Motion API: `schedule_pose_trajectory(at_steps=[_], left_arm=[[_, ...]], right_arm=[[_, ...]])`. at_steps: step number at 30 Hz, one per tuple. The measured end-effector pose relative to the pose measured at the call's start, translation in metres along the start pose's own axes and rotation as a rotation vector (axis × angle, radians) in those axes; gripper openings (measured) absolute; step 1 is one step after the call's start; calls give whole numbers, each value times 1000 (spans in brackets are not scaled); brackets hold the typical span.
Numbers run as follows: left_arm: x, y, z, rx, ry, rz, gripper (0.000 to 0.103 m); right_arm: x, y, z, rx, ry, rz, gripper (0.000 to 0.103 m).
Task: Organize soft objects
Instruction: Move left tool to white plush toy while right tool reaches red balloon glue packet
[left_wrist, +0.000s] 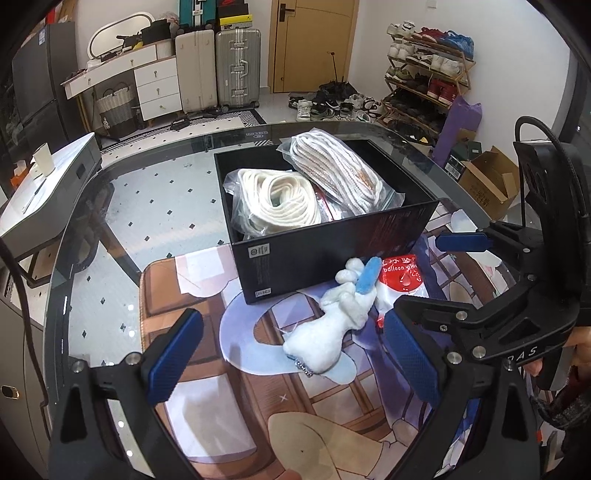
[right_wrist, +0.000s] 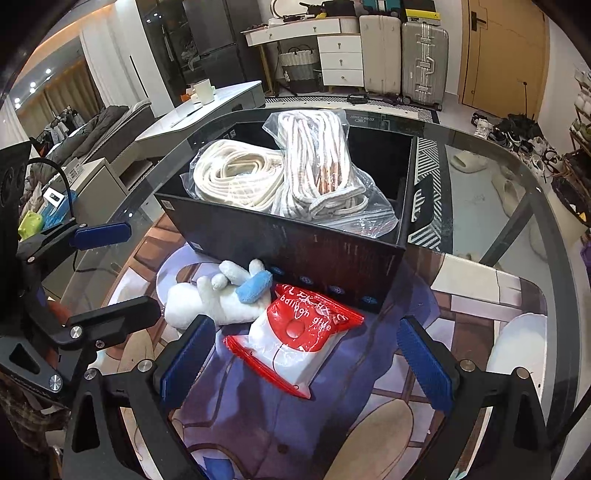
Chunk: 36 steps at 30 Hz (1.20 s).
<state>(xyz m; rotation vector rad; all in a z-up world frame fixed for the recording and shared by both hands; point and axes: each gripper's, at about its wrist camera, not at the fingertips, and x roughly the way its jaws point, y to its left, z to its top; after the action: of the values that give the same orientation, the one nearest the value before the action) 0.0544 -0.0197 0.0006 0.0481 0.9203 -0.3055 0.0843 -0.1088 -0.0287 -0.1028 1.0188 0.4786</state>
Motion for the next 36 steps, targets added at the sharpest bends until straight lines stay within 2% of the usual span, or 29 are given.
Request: schedule_pose_trajectory(at_steps=[12,25,36], left_arm=[[7,0,-4,8,9,-17,99],[25,-12,-5,53,40,-43,98],[31,-13,-3,47,43,-47,98]], right_arm=[[18,-4,-5,14,40,-62,100],[13,-32,-13,66,36,-79,100],[13,-31,-16,85,36,-57,100]])
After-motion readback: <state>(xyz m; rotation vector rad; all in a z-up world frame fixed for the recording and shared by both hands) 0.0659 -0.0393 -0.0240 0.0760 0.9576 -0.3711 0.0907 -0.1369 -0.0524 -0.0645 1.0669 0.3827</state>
